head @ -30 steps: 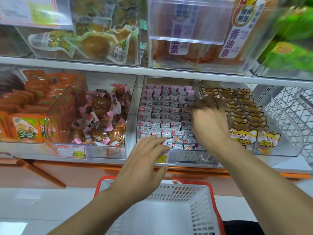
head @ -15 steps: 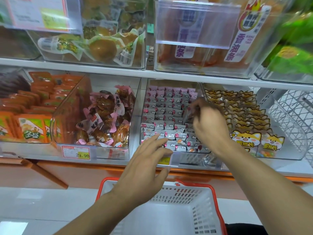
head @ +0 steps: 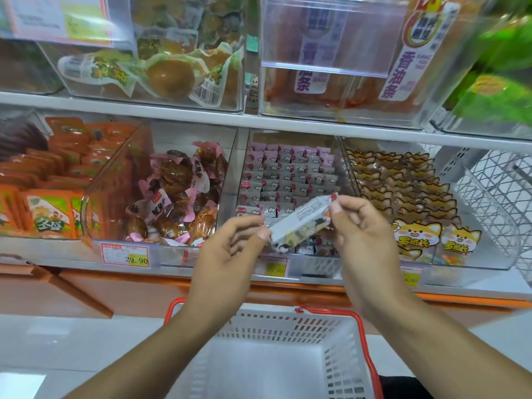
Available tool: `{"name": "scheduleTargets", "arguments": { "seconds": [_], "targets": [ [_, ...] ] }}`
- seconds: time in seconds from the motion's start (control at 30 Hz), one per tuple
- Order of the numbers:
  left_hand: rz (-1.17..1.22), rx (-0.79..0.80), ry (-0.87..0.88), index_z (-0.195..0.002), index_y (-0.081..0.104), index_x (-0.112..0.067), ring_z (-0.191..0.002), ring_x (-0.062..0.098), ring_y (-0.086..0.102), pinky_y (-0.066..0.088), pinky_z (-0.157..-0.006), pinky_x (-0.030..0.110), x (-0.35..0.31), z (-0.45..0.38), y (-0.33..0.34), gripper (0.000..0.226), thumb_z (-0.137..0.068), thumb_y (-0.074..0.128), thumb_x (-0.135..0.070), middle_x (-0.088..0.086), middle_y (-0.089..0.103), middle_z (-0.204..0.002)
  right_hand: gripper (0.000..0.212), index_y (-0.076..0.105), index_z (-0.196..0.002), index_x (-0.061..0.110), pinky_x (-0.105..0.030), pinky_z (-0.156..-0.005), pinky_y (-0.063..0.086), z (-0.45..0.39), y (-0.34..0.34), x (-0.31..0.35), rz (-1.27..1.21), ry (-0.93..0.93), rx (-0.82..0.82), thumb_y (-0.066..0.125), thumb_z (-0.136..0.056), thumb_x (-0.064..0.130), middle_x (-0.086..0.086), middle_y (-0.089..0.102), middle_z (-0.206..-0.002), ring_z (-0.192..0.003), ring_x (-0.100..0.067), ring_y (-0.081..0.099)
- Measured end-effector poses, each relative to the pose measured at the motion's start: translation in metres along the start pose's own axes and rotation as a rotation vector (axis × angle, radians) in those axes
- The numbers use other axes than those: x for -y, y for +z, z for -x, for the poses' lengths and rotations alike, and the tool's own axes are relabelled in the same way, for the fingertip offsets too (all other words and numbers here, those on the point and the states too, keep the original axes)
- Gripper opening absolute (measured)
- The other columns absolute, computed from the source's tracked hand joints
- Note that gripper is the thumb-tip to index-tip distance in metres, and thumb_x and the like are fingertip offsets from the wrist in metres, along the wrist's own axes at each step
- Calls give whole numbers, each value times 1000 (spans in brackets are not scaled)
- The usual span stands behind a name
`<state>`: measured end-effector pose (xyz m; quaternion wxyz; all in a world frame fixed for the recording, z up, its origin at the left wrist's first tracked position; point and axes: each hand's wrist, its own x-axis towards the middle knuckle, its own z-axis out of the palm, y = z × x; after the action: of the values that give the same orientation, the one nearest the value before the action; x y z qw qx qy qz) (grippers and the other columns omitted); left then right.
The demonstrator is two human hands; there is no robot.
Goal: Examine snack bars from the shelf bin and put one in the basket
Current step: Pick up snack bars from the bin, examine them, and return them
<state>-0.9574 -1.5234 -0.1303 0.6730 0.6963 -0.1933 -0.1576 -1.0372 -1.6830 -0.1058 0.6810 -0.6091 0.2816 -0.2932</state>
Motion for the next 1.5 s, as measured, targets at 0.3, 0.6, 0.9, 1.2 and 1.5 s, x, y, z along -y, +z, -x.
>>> {"name": "scheduleTargets", "arguments": {
  "seconds": [0.3,0.6,0.9,1.2,1.5],
  "targets": [
    [464,-45,-254,-84,81,-20,-76,8,72,58,-72,20,1,-5,-2,32,-65,78,-46,1,78,-85,7,68,-91,7,-21,-72,60,4,2,1,-271,239,-36,64,-96,8,-7,79,-91,-86,-14,76],
    [539,-109,-303,-104,68,-5,-88,14,76,58,-72,19,3,-8,-5,55,-59,83,-33,11,78,-99,4,64,-97,5,-26,-70,61,-2,-2,-4,-300,354,63,61,-98,8,-9,78,-84,-75,-17,75],
    [391,-187,-337,-93,69,-11,-73,11,69,58,-74,25,10,-9,-12,32,-71,80,-32,0,73,-77,13,63,-105,9,-27,-73,60,-7,-6,-6,-224,324,224,67,-95,17,-13,77,-102,-89,-20,75],
    [363,-192,-279,-95,80,-18,-70,7,68,54,-63,15,7,-11,-13,11,-90,71,-20,6,77,-86,34,70,-114,36,-30,-72,60,2,-10,3,279,-157,441,78,-81,36,10,70,-117,-87,-19,70],
    [106,-100,-103,-103,77,-25,-82,10,75,56,-73,17,4,-4,-10,20,-91,69,-10,-1,79,-88,14,69,-99,5,-23,-65,60,-8,-4,8,-330,446,226,70,-87,11,-14,75,-93,-78,-18,75]
  ]
}}
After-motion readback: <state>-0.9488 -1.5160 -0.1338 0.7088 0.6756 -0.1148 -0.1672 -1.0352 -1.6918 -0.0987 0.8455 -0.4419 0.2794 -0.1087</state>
